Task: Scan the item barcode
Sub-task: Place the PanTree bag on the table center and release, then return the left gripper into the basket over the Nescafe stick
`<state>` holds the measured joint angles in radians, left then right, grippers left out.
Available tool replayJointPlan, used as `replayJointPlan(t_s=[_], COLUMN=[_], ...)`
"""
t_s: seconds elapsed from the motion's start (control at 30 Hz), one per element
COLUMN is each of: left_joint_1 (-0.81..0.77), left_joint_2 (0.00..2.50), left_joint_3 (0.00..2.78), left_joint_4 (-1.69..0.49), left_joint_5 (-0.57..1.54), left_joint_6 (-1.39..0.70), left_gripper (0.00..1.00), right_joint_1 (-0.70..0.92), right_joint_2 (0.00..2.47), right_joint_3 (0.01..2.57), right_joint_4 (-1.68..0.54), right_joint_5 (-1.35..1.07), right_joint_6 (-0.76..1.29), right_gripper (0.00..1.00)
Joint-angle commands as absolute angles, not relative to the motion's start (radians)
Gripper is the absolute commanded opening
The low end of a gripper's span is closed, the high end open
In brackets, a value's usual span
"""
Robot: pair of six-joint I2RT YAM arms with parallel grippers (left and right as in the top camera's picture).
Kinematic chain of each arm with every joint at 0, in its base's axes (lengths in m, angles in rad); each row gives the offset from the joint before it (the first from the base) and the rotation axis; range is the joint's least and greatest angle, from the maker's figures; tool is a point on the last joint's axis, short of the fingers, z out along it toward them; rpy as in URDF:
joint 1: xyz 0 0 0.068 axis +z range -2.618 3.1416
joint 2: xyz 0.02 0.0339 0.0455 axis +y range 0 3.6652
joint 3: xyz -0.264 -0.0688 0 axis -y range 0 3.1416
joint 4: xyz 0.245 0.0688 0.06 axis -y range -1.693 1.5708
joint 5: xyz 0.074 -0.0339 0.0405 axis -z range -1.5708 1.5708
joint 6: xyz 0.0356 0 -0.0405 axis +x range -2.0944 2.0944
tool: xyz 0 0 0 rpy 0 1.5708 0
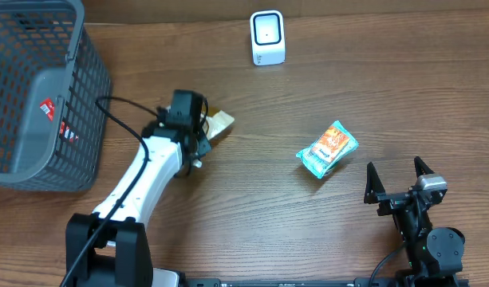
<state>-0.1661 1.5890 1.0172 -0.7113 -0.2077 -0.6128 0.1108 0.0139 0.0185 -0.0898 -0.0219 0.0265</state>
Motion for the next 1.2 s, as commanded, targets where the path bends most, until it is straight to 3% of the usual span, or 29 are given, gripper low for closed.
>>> replayJointPlan(t_s=[0.0, 0.03, 0.17, 0.5, 0.7, 1.0, 1.03, 1.07, 1.13, 1.17], left_joint_1=[-0.170, -0.170, -0.170, -0.110, 0.138, 0.508, 0.529, 0.551, 0.582, 0.592], left_joint_2=[1.582, 1.582, 1.573, 1.548, 1.548, 1.596, 1.610, 1.628, 1.672, 1.699], left_joint_3=[0.963, 0.967, 1.028, 1.597, 1.914, 1.937, 1.937, 1.935, 1.934, 1.934], left_joint_4=[-0.677, -0.677, -0.707, -1.015, -1.059, -1.036, -1.036, -1.036, -1.036, -1.038], left_joint_5=[-0.229, -0.222, -0.189, -0.205, -0.285, -0.278, -0.278, -0.276, -0.276, -0.276], left_joint_6=[-0.643, -0.613, -0.535, -0.493, -0.493, -0.493, -0.493, -0.493, -0.493, -0.493], left_gripper=[0.81, 1.00, 1.00, 1.00, 1.00, 1.00, 0.96, 0.76, 0.45, 0.17], right_joint_1=[0.104, 0.104, 0.104, 0.104, 0.104, 0.104, 0.104, 0.104, 0.104, 0.104], right_joint_2=[0.003, 0.003, 0.004, 0.004, 0.004, 0.004, 0.004, 0.004, 0.004, 0.004], right_joint_3=[0.008, 0.008, 0.008, 0.008, 0.008, 0.008, 0.008, 0.008, 0.008, 0.008], right_joint_4=[-0.084, -0.084, -0.084, -0.084, -0.084, -0.084, -0.084, -0.084, -0.084, -0.084], right_joint_5=[-0.021, -0.021, -0.021, -0.021, -0.021, -0.021, -0.021, -0.021, -0.021, -0.021], right_joint_6=[0.025, 0.025, 0.025, 0.025, 0.025, 0.025, 0.025, 0.025, 0.025, 0.025], right_gripper=[1.00, 1.00, 1.00, 1.00, 1.00, 1.00, 1.00, 1.00, 1.00, 1.00])
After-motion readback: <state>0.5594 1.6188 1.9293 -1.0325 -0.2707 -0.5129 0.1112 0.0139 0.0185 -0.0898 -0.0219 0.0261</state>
